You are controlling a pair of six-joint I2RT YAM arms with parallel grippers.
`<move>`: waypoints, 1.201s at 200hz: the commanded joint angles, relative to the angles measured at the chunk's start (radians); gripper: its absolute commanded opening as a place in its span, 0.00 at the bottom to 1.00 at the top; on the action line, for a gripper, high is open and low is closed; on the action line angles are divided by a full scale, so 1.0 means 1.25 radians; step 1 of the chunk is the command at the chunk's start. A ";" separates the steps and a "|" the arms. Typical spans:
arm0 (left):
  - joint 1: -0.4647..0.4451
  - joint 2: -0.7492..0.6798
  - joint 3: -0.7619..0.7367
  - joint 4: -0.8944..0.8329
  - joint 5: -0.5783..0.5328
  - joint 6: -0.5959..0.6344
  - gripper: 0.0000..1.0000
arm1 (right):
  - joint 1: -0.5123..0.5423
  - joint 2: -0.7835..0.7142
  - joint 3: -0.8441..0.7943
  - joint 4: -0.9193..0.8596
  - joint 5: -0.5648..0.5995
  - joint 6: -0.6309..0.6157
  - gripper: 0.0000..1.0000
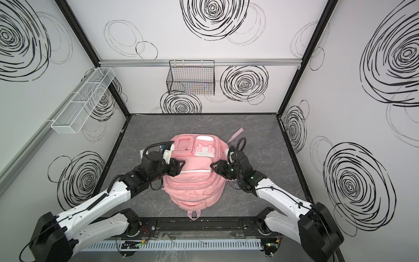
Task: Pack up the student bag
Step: 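Move the right gripper to the side zipper pull while the left holds the bag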
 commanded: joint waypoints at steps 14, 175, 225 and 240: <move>0.020 -0.071 -0.072 0.039 -0.058 -0.076 0.63 | 0.009 -0.009 -0.031 0.051 -0.011 0.123 0.50; 0.049 -0.063 -0.203 0.151 -0.041 -0.177 0.62 | -0.004 0.008 -0.189 0.402 -0.036 0.418 0.49; 0.051 -0.064 -0.201 0.151 -0.041 -0.176 0.62 | -0.005 0.081 -0.174 0.486 -0.069 0.442 0.47; 0.051 -0.061 -0.202 0.151 -0.041 -0.175 0.62 | -0.007 0.083 -0.178 0.500 -0.063 0.440 0.42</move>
